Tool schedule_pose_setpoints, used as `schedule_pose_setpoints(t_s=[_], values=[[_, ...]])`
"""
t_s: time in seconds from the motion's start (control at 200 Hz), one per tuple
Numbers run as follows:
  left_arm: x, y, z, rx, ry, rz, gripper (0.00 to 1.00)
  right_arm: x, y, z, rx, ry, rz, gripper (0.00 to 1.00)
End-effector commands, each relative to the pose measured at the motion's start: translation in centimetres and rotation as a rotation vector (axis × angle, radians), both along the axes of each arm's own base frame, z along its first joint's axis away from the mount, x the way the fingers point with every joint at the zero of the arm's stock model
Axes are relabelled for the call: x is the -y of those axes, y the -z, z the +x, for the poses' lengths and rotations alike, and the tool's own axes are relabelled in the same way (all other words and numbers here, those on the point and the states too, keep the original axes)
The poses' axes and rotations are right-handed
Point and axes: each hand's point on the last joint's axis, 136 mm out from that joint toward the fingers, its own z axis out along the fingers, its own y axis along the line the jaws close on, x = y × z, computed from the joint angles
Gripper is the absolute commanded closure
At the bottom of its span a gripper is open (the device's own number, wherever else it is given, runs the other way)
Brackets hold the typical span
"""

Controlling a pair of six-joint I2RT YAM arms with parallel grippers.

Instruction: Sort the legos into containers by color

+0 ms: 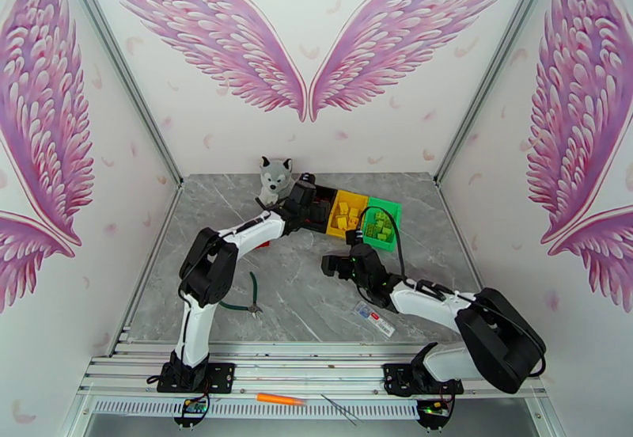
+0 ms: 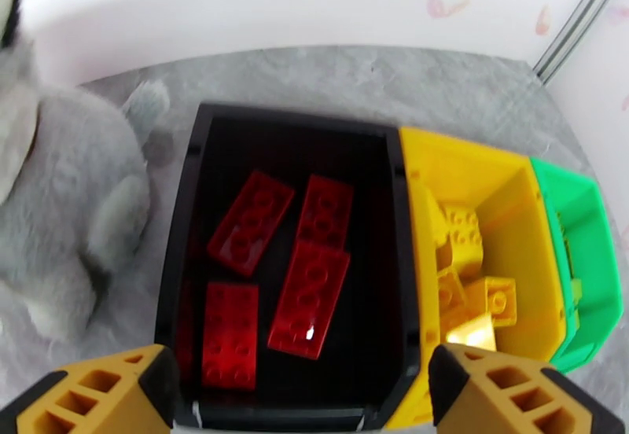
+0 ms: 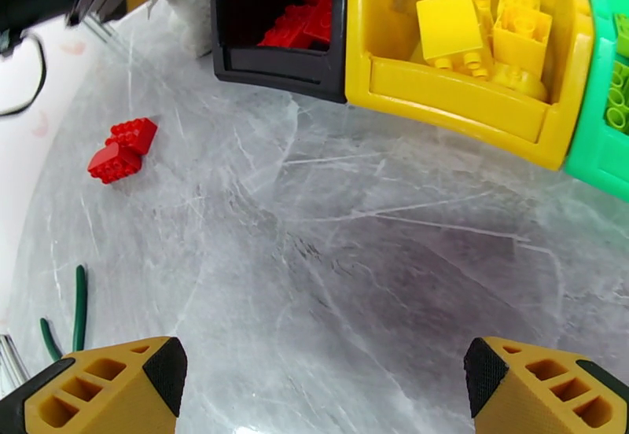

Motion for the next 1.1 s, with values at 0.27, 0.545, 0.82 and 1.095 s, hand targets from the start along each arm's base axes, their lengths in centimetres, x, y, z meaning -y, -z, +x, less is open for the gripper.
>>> schedule_pose_setpoints(t_s=[0.27, 0.545, 0.82, 1.095], values=[[-11.4, -0.4, -6.6, 0.040, -0.277, 0.130, 0.01, -1.3, -0.9, -1.6, 0.024, -0.056, -0.049, 0.01], [-17.5, 4.1, -10.0, -0.059, -0.406, 0.134, 0.01, -4.6, 0.1, -2.2, 0.007, -0.137, -0.079, 0.01], [-18.1, 8.1, -9.7, -0.159, -0.409, 0.048, 0.01, -6.7, 0.7, -2.3, -0.003, -0.183, -0.090, 0.01], [-18.8, 10.5, -8.3, -0.209, -0.426, 0.042, 0.01, -7.2, 0.9, -1.8, -0.003, -0.189, -0.100, 0.01]])
